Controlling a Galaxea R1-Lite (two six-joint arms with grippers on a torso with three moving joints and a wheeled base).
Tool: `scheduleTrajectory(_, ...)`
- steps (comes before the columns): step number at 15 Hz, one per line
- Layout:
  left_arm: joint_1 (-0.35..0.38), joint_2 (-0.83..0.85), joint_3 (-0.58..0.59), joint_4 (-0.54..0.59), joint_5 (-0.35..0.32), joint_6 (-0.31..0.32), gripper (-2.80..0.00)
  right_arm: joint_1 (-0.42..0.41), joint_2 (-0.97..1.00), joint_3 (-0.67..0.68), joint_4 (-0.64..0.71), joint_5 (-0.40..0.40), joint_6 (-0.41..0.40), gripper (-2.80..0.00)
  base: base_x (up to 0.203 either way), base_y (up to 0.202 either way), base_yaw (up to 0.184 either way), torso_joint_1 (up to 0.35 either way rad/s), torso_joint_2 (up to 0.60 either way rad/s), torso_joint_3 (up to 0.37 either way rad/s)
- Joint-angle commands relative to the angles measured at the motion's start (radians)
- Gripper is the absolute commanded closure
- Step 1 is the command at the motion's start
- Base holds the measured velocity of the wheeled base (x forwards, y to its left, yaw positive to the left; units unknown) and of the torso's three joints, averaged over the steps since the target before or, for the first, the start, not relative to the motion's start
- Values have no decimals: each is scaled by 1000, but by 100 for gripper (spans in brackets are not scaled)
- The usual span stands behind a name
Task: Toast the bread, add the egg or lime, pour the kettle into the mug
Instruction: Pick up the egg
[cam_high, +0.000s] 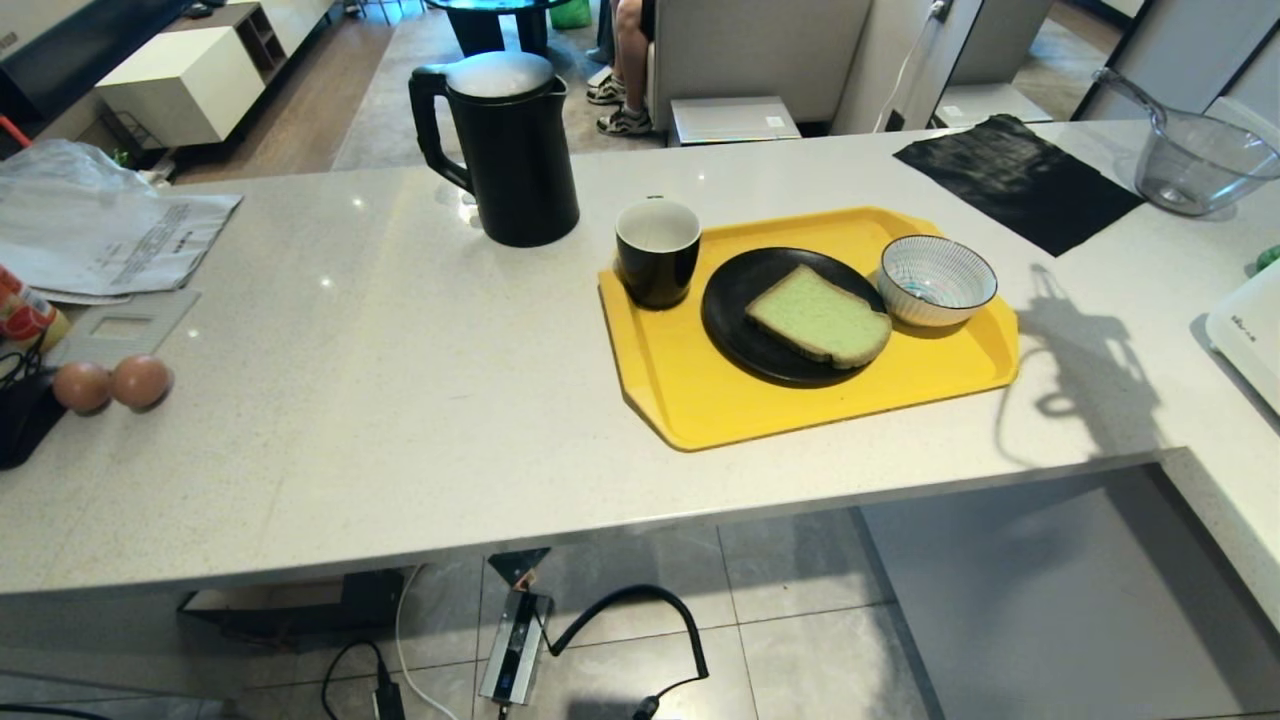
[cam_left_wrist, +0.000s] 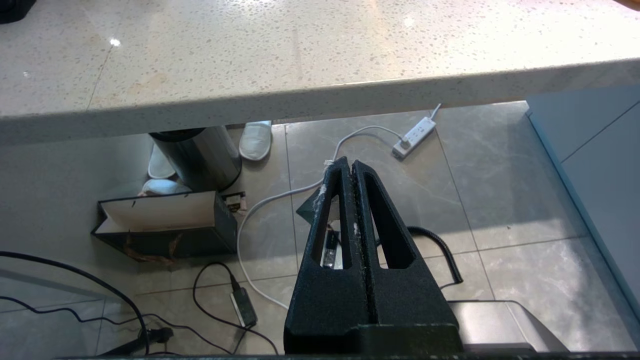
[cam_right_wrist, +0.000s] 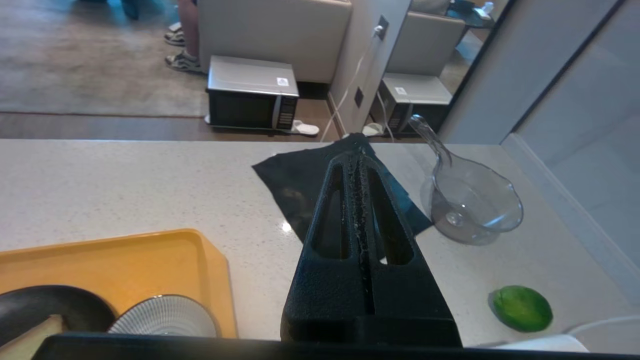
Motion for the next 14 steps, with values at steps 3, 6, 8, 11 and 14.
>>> scheduleTrajectory(3,0,0,14,0,1,-1,0,-1,-27,9,-3,-13,-3,0,0,0,0,0,0,0)
scheduleTrajectory(6,0,0,14,0,1,-1,0,-2,-106,101,-10,-12,-1,0,0,0,0,0,0,0)
scheduleTrajectory(8,0,0,14,0,1,-1,0,-2,-141,194,-80,-11,3,0,0,0,0,0,0,0)
scheduleTrajectory(11,0,0,14,0,1,-1,0,-29,-159,260,-173,3,30,0,0,0,0,0,0,0)
scheduleTrajectory(14,1,0,14,0,1,-1,0,-49,-157,257,-175,58,56,0,0,3,-17,-1,2,1)
